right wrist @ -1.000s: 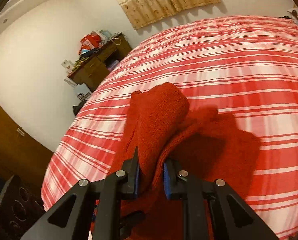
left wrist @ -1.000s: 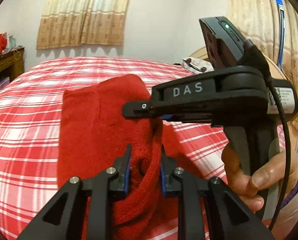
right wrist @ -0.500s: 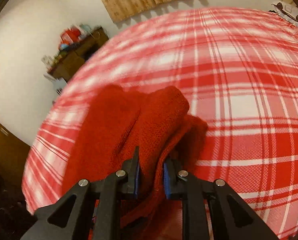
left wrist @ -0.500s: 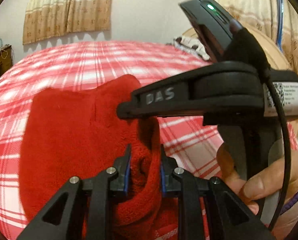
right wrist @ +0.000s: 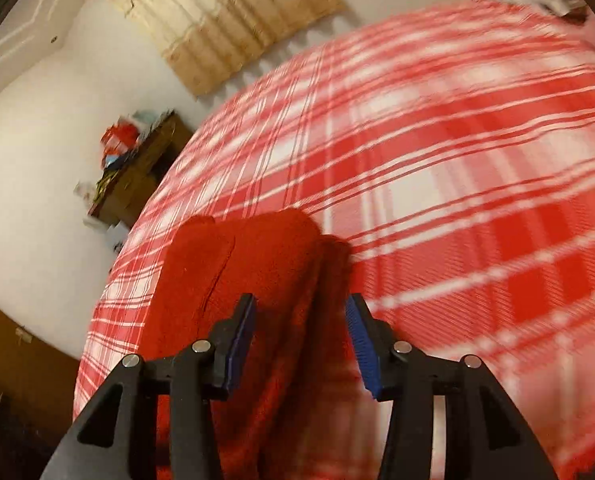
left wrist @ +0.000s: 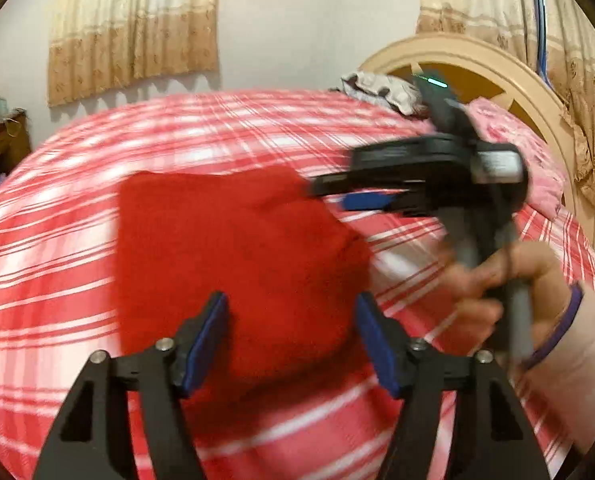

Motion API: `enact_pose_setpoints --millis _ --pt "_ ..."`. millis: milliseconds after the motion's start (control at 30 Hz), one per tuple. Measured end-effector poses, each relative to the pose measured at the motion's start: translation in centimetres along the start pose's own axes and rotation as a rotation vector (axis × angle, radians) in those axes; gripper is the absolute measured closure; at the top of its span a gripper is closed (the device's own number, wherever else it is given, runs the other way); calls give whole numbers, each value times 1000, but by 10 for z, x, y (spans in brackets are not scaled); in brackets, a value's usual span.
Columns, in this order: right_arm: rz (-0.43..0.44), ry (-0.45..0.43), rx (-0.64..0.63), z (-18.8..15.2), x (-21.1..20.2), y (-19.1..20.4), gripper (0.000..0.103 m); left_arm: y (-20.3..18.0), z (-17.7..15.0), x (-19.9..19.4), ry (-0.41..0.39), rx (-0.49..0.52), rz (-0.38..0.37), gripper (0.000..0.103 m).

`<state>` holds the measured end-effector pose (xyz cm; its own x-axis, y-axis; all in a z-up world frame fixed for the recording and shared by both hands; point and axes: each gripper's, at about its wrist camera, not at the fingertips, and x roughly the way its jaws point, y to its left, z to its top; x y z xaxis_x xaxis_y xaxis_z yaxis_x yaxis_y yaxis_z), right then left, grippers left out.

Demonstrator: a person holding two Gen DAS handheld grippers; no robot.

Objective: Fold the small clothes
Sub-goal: 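Open the left tool to release while the right tool holds the sweater edge, then open the right tool and pull both tools back from the folded sweater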

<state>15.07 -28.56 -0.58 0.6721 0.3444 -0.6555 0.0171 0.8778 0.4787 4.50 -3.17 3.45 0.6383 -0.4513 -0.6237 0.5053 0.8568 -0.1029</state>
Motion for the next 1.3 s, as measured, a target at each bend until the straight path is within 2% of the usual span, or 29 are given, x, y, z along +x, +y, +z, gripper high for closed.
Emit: enact_pose_setpoints --millis 67,133,233,333,467,567,733,767,800,833,900,1033,1167,1233,1300 --pt "23 -20 0 -13 -18 15 55 20 -10 -16 -2 -32 0 32" --pt "40 -26 -16 -30 -30 34 55 40 -24 -31 -2 -59 37 32" --pt "47 -36 -55 -56 -52 48 55 61 -40 -37 29 -100 97 32" --pt "66 -14 -103 -73 -54 66 55 73 -52 -33 64 -178 94 32" --pt "31 22 -215 -86 -43 90 55 59 -54 -19 100 -106 136 32" --pt "11 42 -253 -88 -37 97 55 46 -53 -14 103 -45 172 32" --pt "13 70 -259 -88 -30 94 55 58 -47 2 119 -96 211 29" --pt "13 79 -258 -89 -26 93 60 61 -46 3 116 -113 206 29" --pt "8 100 -256 -90 -20 92 88 62 -46 3 113 -124 200 34" --pt "5 129 -252 -91 -14 92 95 62 -46 3 106 -122 188 40" --pt "38 136 -218 -94 -13 89 95 58 -47 -1 94 -84 130 82" --pt "136 120 -106 -97 -25 71 95 66 -50 -11 85 -86 92 82" --pt "83 166 -21 -114 -11 37 95 72 -56 -18 99 -83 51 82" --pt "187 152 103 -123 -11 13 96 70 -64 -17 114 -58 62 80" --pt "239 153 173 -126 -16 0 94 71 -68 -19 120 -56 67 78"
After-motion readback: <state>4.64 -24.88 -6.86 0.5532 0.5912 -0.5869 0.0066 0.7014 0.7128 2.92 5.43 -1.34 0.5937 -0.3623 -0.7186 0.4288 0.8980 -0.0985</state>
